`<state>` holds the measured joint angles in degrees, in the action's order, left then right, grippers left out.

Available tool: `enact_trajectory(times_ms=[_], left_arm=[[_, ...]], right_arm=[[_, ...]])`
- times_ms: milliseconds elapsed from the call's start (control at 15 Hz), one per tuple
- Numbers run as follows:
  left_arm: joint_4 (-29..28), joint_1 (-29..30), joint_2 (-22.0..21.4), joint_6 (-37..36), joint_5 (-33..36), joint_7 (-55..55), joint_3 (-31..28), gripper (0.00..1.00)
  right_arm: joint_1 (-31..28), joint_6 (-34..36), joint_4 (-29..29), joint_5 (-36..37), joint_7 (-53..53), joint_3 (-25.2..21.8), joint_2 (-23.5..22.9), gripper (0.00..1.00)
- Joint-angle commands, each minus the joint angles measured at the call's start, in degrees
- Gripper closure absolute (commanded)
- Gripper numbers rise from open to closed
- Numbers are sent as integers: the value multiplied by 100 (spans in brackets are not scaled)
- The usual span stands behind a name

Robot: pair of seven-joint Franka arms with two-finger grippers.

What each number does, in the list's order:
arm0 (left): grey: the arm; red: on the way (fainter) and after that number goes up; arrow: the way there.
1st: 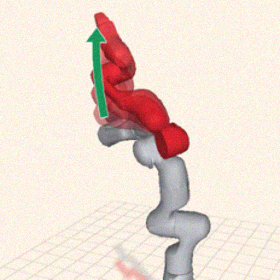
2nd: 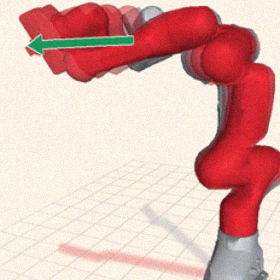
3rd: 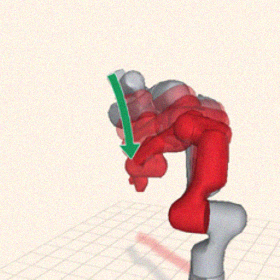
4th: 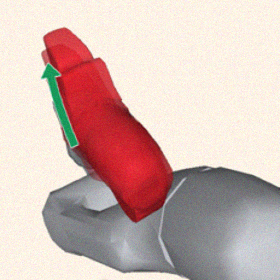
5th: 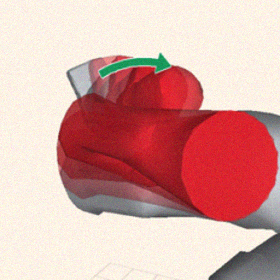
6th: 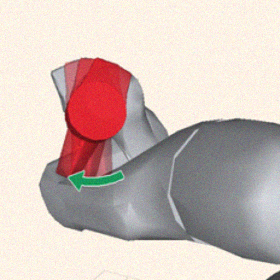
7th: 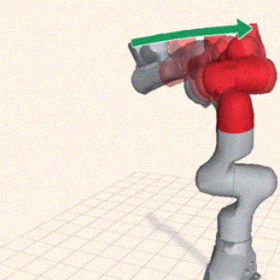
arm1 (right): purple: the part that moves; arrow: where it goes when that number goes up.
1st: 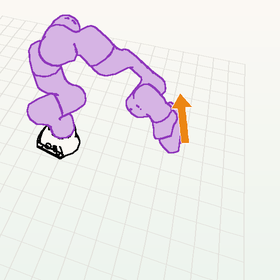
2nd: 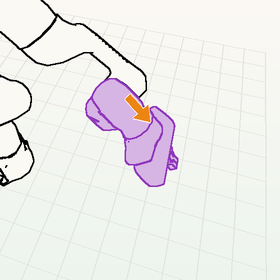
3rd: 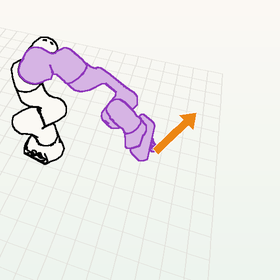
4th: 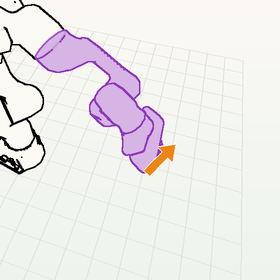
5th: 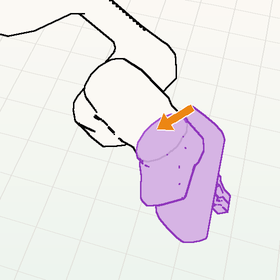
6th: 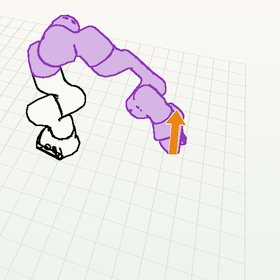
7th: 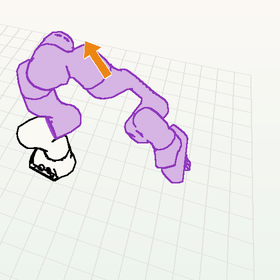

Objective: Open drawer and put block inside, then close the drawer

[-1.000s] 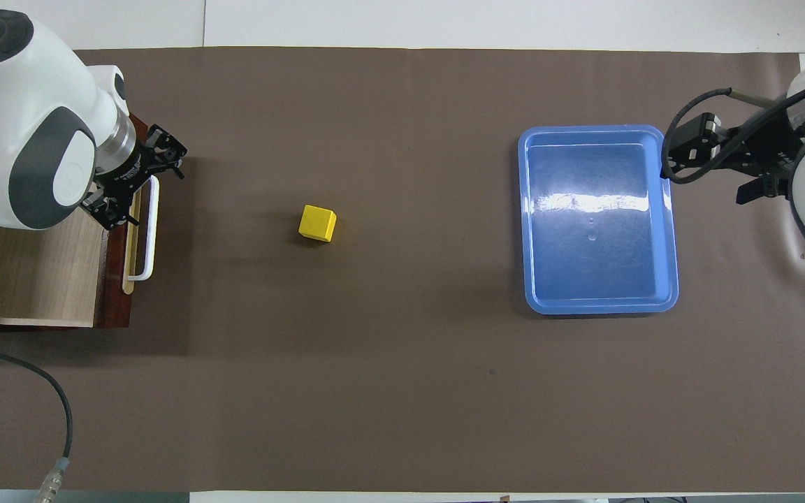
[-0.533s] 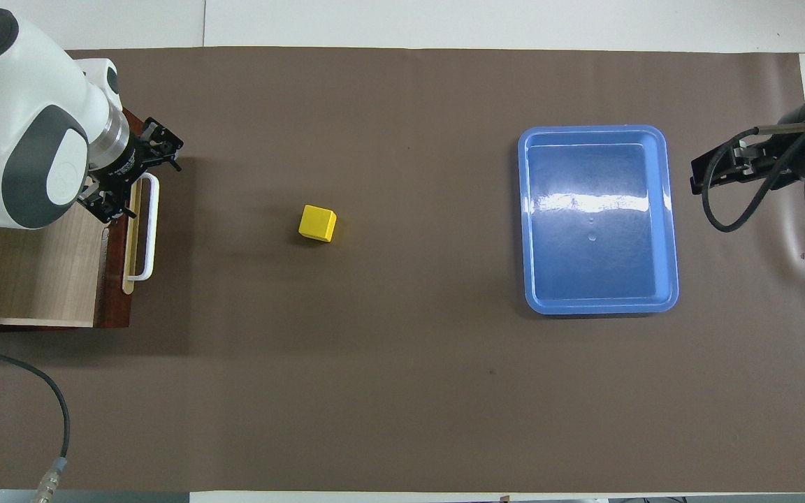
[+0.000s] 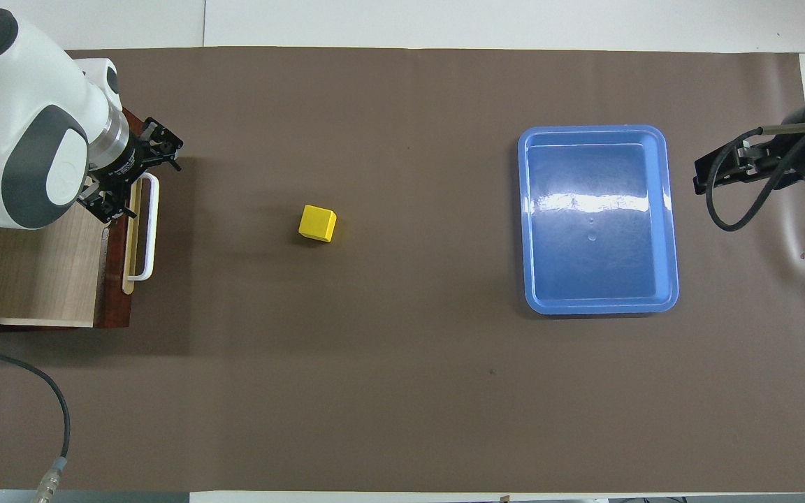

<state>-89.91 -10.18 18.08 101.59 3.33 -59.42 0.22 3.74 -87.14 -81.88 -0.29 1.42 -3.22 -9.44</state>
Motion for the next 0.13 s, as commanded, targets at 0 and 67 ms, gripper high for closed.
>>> enact_trajectory(times_ms=[0, 67], left_arm=[[-256, 7, -199, 133, -26, 80, -13, 0], [-256, 7, -199, 142, -26, 80, -13, 0]], right_arm=[[-93, -146, -206, 100, 104, 76, 153, 0], [-93, -146, -206, 100, 104, 76, 153, 0]])
